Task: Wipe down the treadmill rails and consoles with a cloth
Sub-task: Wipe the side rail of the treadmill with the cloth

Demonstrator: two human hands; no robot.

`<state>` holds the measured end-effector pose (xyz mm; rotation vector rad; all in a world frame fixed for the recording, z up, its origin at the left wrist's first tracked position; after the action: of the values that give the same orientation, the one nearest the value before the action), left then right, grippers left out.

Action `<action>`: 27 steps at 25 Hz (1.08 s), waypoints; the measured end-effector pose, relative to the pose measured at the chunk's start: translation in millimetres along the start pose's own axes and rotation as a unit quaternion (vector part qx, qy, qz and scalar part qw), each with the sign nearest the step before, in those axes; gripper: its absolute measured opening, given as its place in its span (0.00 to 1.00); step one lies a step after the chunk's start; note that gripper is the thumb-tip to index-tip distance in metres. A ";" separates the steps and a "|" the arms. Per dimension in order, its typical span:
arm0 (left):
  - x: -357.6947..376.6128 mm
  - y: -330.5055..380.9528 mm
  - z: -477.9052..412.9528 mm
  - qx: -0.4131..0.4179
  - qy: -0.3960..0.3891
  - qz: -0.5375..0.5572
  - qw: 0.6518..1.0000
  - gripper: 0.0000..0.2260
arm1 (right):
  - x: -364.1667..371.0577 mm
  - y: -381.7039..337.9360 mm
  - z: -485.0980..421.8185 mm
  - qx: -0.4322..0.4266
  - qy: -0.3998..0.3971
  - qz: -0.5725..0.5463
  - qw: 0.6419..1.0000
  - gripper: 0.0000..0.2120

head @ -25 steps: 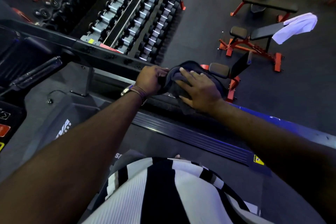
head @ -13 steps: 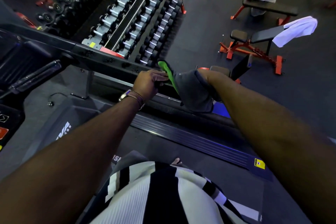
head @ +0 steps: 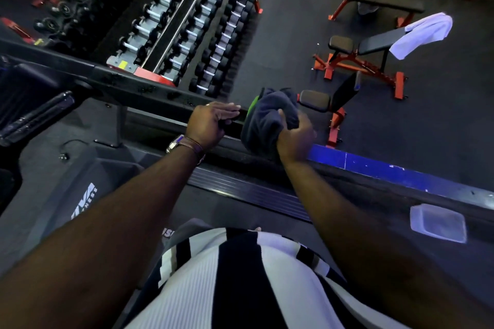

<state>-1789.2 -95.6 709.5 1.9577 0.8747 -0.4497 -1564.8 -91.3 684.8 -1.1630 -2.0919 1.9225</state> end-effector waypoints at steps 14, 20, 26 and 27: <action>-0.9 10.9 4.1 -0.005 -0.010 -0.035 0.999 0.21 | 3.3 24.7 57.2 0.396 0.086 -0.270 0.873 0.19; -0.8 12.0 3.5 0.008 -0.010 -0.030 0.999 0.20 | 30.6 59.1 73.8 0.545 -0.020 -0.416 0.728 0.29; -1.1 7.0 2.8 0.016 -0.006 -0.035 0.999 0.16 | -2.4 15.1 58.7 0.326 0.063 -0.206 0.921 0.23; 0.1 6.8 4.0 0.016 -0.003 -0.033 0.999 0.17 | -6.9 8.6 45.7 0.233 0.051 -0.092 0.967 0.23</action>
<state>-1784.0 -101.2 711.4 1.9603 0.9358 -0.5114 -1579.7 -133.4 670.3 -0.9060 -1.5129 2.0545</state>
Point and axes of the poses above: each hand's wrist, its own z-axis away from the middle knuckle, its own x-axis out of the palm, y = z × x, the point moved 8 cm from there along -z, towards the middle knuckle, and after that the axes turned 13 degrees about y, right-handed, at the moved point
